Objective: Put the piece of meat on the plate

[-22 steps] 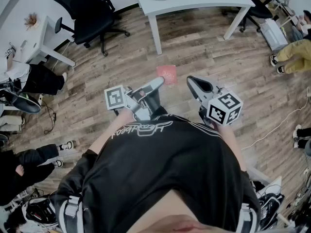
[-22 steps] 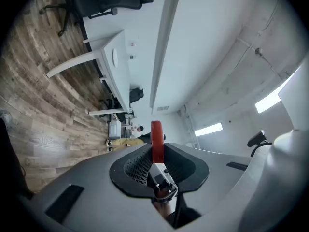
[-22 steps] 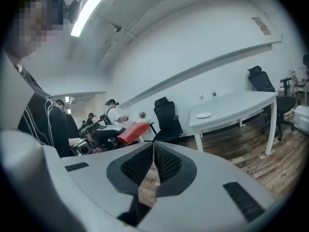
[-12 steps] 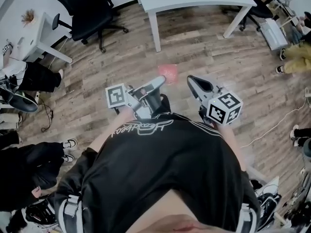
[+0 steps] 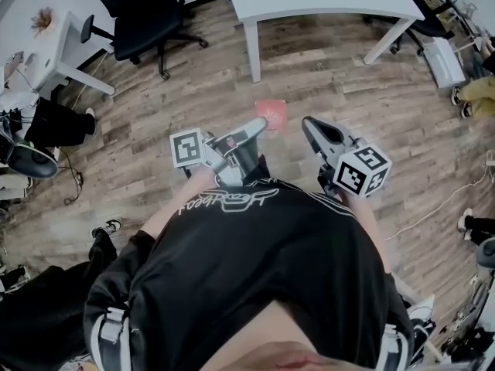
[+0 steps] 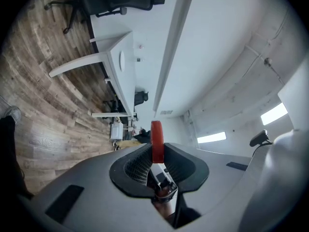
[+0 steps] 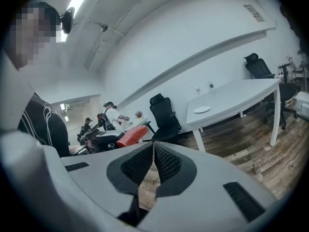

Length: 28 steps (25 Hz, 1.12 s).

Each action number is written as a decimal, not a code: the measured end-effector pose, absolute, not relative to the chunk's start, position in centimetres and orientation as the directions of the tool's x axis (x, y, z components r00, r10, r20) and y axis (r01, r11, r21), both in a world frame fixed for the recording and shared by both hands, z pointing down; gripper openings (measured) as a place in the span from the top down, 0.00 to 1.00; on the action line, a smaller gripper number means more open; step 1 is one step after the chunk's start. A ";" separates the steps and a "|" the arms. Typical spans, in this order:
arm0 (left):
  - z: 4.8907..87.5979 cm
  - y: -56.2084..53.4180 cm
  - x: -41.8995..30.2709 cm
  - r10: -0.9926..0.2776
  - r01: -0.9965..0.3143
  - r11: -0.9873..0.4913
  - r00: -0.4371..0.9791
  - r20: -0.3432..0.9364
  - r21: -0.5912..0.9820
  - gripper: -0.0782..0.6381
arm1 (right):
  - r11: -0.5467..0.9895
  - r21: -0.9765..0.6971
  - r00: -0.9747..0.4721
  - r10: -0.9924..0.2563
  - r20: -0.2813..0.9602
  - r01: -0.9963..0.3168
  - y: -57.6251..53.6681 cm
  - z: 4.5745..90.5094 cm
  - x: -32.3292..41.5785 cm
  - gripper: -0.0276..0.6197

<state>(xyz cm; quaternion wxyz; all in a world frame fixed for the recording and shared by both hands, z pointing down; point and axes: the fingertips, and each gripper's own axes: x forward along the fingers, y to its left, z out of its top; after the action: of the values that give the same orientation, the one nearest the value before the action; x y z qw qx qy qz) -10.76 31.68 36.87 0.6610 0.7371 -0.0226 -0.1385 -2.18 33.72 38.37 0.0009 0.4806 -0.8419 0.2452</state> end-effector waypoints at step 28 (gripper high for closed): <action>38.9 6.7 -6.9 -0.183 0.106 -0.118 0.975 -0.126 0.987 0.78 | 0.355 -0.464 -0.523 -0.796 0.306 -0.812 9.0 40.6 0.6 0.94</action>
<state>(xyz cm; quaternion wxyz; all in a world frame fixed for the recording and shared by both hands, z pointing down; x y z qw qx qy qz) -6.89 6.68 38.92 0.6634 0.7399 -0.0260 -0.1086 0.62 8.98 40.56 0.0139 0.4882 -0.8229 0.2902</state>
